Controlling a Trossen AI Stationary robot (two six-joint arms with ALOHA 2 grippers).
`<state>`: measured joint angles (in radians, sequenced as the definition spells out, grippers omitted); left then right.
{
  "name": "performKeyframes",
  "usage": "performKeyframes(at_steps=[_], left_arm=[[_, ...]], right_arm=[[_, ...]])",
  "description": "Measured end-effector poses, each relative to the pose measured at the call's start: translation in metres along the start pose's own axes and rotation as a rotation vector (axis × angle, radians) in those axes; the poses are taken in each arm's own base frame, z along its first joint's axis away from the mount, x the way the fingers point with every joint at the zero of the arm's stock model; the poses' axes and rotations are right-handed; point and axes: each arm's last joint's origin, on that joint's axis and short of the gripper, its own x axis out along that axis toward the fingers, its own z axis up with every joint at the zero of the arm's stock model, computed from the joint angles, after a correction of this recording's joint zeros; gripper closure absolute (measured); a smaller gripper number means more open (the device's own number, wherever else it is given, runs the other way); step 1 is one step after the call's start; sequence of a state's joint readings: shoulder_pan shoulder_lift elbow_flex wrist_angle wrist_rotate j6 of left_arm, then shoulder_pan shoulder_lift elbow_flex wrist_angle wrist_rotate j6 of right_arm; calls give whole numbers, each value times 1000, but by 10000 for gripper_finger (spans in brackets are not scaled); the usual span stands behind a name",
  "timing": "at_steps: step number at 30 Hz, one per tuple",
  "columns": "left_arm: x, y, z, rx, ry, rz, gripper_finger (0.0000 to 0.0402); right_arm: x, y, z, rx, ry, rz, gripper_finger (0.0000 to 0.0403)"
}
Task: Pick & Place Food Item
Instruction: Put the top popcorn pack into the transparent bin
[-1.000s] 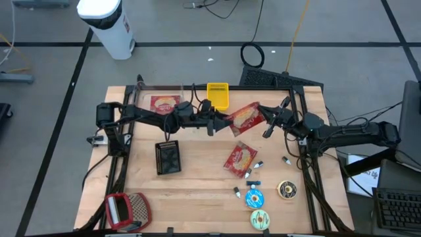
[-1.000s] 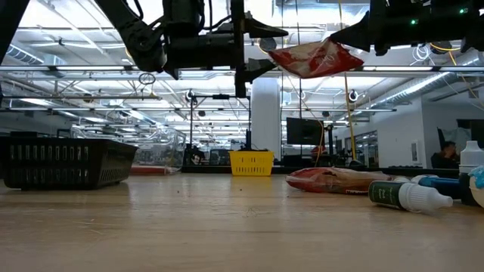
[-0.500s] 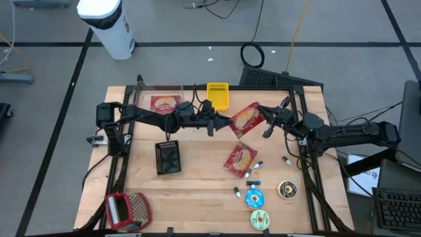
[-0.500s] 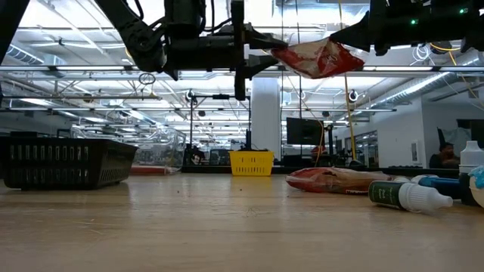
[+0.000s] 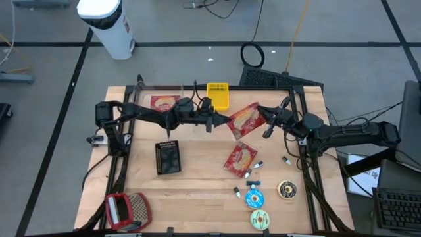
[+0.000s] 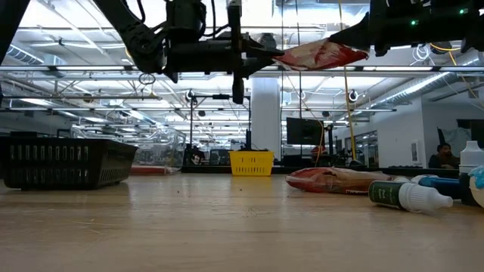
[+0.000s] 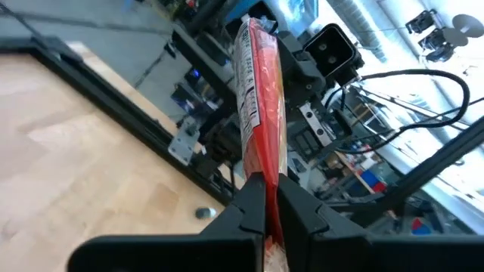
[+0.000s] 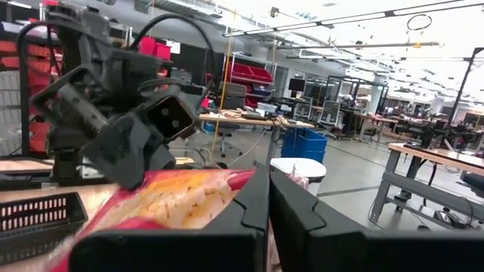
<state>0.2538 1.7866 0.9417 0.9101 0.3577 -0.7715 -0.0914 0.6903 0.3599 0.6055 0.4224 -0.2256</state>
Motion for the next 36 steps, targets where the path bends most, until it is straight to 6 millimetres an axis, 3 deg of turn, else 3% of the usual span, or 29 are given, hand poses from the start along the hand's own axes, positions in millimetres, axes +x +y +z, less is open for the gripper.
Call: performKeyframes(at_steps=[5,10,19,29,36], left_arm=[[-13,-6,18,-8,44,9,393],[-34,-20,39,61,67,104,397],[-96,-46,72,126,69,432,395],[-178,-64,108,136,-33,657,399],[-212,-52,104,35,46,850,398]], right_arm=[[0,0,-2,-42,27,-15,378],[0,-1,-6,-74,67,-51,325],[0,-1,-6,-53,72,-65,243],[0,-1,-6,-48,68,-66,237],[0,-1,-6,-52,75,-64,242]])
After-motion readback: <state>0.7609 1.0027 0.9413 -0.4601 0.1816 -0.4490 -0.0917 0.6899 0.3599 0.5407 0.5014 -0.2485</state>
